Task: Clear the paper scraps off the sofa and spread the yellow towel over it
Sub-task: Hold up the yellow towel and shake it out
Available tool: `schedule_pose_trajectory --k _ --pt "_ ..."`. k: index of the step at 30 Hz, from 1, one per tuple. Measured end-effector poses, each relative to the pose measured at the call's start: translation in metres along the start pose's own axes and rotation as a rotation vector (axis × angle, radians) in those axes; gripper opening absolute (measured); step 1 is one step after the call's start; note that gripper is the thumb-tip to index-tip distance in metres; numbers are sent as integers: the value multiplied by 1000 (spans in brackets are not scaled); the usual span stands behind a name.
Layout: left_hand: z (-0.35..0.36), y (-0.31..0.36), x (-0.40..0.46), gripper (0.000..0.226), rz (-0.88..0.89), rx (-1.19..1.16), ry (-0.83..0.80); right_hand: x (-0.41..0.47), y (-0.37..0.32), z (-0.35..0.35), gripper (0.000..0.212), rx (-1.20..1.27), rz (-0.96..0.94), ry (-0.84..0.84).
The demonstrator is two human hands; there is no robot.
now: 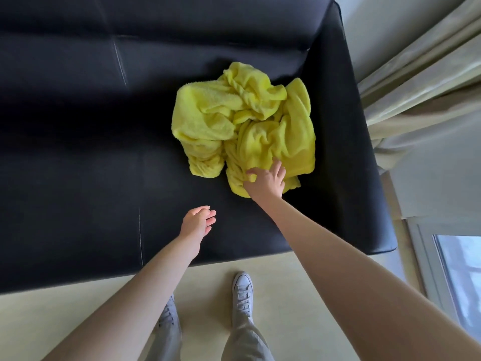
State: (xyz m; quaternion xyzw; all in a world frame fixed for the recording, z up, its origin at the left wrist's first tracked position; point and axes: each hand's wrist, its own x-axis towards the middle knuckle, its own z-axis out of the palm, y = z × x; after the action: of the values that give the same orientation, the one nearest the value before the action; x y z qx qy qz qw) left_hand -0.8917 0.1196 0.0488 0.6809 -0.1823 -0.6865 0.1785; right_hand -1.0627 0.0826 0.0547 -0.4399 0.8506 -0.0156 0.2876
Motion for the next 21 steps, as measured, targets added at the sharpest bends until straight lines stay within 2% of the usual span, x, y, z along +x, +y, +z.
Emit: schedule_pose_trajectory --k 4,6,7,10,13,15,18,21 --pt "14 6 -8 32 39 -5 -26 2 15 -14 55 -236 -224 -215" --pt "17 1 -11 33 42 -1 -18 0 18 -13 64 -353 -305 -254" --pt "17 -3 -13 33 39 4 -12 -1 18 -12 65 -337 -304 -241" --pt "16 -13 -18 34 28 14 8 -9 15 -5 53 -34 -218 -84" --pt "20 -17 -27 32 -8 -42 25 -33 6 -7 19 349 -87 63" --pt "25 -13 -33 38 -48 -102 -5 -52 0 -9 13 481 -82 -30" --pt "31 -8 -40 54 -69 -195 -61 -82 -1 -14 24 566 -144 -303" --pt "28 0 -52 49 -70 -264 -137 -111 7 -29 22 591 -134 -462"
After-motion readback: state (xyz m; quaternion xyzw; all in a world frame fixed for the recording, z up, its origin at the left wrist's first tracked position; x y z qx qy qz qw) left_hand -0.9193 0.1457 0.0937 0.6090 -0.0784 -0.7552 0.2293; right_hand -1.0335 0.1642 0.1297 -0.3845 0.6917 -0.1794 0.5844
